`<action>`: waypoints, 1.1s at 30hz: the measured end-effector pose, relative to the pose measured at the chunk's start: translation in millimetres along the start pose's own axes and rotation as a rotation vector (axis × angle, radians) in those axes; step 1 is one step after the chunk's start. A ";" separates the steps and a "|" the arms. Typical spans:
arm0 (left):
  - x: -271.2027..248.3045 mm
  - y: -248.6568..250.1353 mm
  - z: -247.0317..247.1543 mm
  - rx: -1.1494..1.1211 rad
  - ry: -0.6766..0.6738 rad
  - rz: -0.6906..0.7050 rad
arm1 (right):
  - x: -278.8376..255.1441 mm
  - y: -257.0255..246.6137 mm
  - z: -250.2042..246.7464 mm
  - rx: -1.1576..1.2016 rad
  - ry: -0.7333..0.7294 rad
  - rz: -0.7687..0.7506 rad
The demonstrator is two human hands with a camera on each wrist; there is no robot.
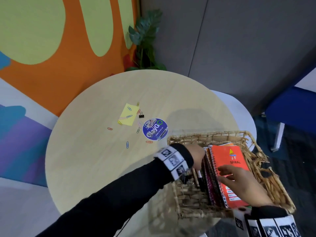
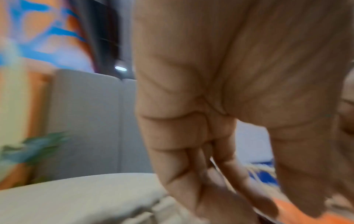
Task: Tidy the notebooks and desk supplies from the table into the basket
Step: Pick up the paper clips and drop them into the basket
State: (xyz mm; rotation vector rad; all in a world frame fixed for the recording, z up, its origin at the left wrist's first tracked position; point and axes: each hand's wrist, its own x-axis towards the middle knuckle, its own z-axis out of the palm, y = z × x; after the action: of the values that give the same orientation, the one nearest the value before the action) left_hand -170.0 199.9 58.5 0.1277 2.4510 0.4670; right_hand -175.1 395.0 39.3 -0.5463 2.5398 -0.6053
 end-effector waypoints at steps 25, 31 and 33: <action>-38.0 -233.4 54.4 -0.719 0.569 -0.843 | 285.6 -262.0 65.2 -0.296 -0.137 -0.258; -32.6 -238.7 57.0 -0.573 0.487 -0.825 | 328.3 -266.1 129.9 -0.366 -0.212 -0.070; -35.2 -238.5 57.1 -0.535 0.494 -0.812 | 339.6 -264.2 143.6 -0.316 -0.193 -0.026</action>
State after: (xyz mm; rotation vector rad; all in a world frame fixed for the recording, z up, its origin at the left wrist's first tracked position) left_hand -102.3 -12.5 -49.5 -1.2772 2.4471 0.8059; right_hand -305.4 -28.1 -59.7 -0.7104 2.4580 -0.1478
